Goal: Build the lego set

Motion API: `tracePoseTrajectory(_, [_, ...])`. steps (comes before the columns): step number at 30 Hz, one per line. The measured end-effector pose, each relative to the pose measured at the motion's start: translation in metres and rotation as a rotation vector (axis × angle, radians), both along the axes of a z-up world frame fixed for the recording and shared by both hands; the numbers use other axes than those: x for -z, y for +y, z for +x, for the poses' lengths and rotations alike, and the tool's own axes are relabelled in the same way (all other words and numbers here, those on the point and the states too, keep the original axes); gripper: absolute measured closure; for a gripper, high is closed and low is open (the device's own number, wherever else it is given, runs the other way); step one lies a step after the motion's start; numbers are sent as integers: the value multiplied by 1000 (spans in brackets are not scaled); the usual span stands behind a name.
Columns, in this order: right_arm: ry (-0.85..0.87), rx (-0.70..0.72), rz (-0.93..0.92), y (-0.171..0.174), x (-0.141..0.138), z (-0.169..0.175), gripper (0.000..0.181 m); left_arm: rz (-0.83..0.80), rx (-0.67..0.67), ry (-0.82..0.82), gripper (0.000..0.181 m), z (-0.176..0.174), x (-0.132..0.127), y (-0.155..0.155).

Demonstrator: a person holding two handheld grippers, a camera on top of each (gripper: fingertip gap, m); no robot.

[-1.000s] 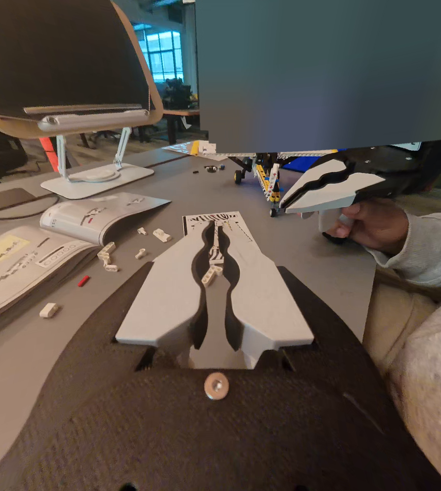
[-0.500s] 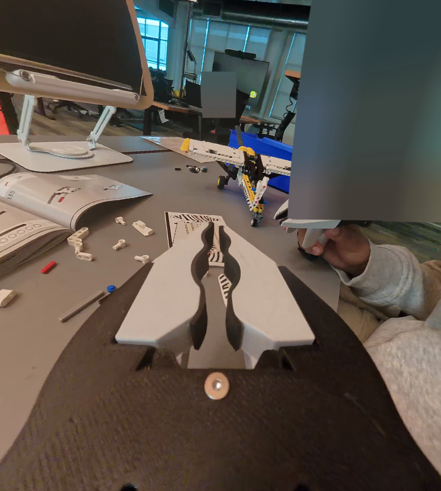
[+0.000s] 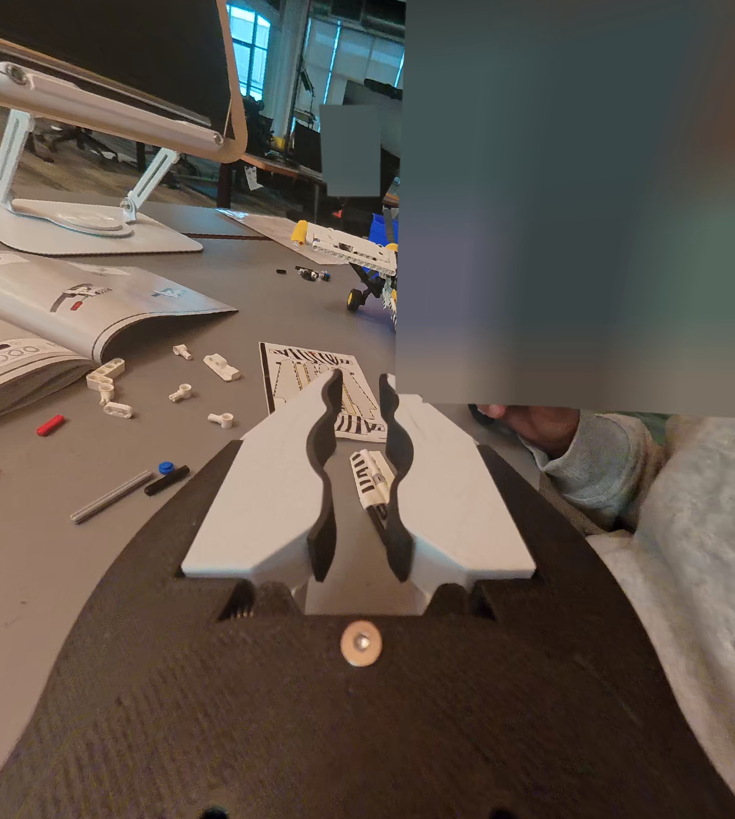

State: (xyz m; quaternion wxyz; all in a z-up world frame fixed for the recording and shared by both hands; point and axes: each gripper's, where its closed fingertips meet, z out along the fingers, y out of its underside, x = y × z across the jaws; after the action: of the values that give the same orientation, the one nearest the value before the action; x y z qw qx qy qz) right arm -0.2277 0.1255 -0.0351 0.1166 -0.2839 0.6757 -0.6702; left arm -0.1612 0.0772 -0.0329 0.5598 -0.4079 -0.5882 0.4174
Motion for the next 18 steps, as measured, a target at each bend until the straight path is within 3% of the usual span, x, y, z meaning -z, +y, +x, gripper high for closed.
tracePoseTrajectory(5, [95, -84, 112, -9, 20, 15, 173, 74, 32, 59, 158, 7, -4, 10])
tracePoseTrajectory(8, [1, -152, 240, -8, 24, 20, 165, 49, -47, 99, 153, 16, -10, 7])
tracePoseTrajectory(12, [-195, -190, 100, -4, -8, 18, 163, 68, -71, 40, 145, 10, -2, 2])
tracePoseTrajectory(18, [-205, -141, 3, 2, -19, 12, 163, -39, -146, 69, 142, 15, -9, 2])
